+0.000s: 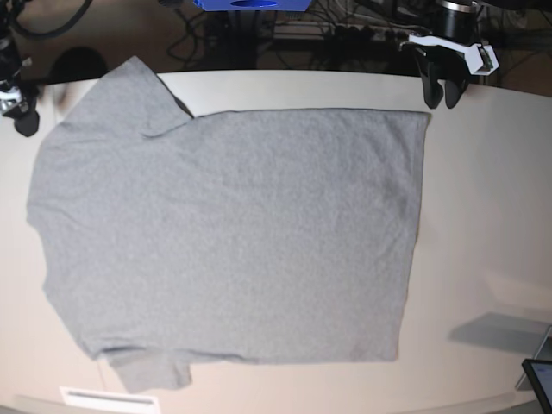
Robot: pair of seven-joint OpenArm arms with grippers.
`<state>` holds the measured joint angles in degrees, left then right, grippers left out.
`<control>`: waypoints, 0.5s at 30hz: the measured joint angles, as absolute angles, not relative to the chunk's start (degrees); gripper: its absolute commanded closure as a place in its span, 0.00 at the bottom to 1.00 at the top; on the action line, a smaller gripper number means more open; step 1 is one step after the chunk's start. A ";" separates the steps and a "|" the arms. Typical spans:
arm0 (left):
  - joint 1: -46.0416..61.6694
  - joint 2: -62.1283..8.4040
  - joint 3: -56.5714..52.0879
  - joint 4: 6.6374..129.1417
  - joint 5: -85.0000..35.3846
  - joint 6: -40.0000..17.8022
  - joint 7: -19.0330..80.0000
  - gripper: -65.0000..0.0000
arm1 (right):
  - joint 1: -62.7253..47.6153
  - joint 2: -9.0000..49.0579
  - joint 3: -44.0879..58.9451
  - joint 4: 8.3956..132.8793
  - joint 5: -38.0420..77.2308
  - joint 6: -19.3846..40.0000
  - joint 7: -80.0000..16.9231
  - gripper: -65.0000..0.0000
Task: Fold the T-shirt properly
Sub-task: 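Lower both grippers onto the shirt's shoulder edges beside the collar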
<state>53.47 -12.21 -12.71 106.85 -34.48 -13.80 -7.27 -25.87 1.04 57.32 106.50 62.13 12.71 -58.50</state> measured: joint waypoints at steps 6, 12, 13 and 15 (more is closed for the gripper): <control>53.17 -12.25 -12.71 106.85 -34.48 -13.78 -7.46 0.67 | -23.03 0.99 57.14 97.93 61.98 13.08 -59.42 0.48; 53.17 -12.36 -12.71 106.85 -34.48 -13.78 -7.46 0.67 | -20.53 1.08 57.08 93.97 61.36 13.04 -59.44 0.48; 53.17 -12.36 -12.71 106.85 -34.48 -13.78 -7.44 0.67 | -19.94 1.10 57.08 93.41 61.65 13.06 -59.42 0.48; 53.17 -12.38 -12.71 106.85 -34.48 -13.76 -7.44 0.67 | -19.00 1.89 56.93 91.94 61.69 13.06 -59.48 0.48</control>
